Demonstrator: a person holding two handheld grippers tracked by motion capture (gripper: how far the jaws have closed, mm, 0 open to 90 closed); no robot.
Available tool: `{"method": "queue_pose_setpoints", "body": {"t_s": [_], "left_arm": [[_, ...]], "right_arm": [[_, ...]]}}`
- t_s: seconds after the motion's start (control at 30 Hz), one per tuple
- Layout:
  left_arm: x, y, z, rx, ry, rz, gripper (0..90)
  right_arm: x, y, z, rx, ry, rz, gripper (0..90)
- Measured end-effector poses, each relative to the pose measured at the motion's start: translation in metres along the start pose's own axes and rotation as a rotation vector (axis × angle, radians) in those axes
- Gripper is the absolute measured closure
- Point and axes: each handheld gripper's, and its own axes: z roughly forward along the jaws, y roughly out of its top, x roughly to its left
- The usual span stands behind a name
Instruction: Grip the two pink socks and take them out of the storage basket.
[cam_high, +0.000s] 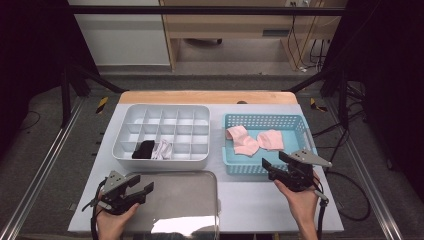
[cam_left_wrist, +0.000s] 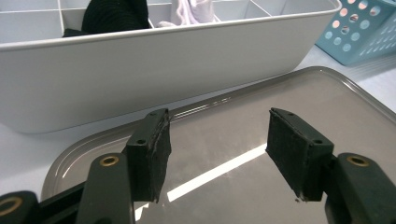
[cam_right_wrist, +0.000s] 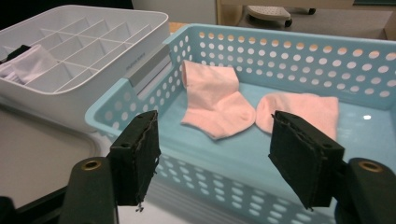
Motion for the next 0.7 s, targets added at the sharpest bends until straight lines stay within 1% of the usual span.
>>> {"method": "queue_pose_setpoints", "body": {"t_s": [0.13,0.3,0.37,0.6,0.7], "left_arm": [[0.002,-0.001,0.001,0.006,0.007,0.000,38.1],[0.003,-0.001,0.002,0.002,0.010,-0.004,38.1],[0.003,-0.001,0.002,0.002,0.013,-0.002,38.1],[0.005,-0.001,0.001,-0.003,0.017,-0.006,38.5],[0.007,-0.001,0.001,-0.006,0.020,-0.008,39.0]], "right_arm": [[-0.003,0.008,0.005,-0.002,-0.010,-0.004,35.8],[-0.008,0.021,0.012,-0.015,-0.016,0.013,36.4],[-0.010,0.027,0.015,-0.020,-0.025,0.008,36.5],[-0.012,0.044,0.028,-0.024,-0.040,0.006,36.9],[-0.013,0.051,0.035,-0.031,-0.048,0.015,36.9]]}}
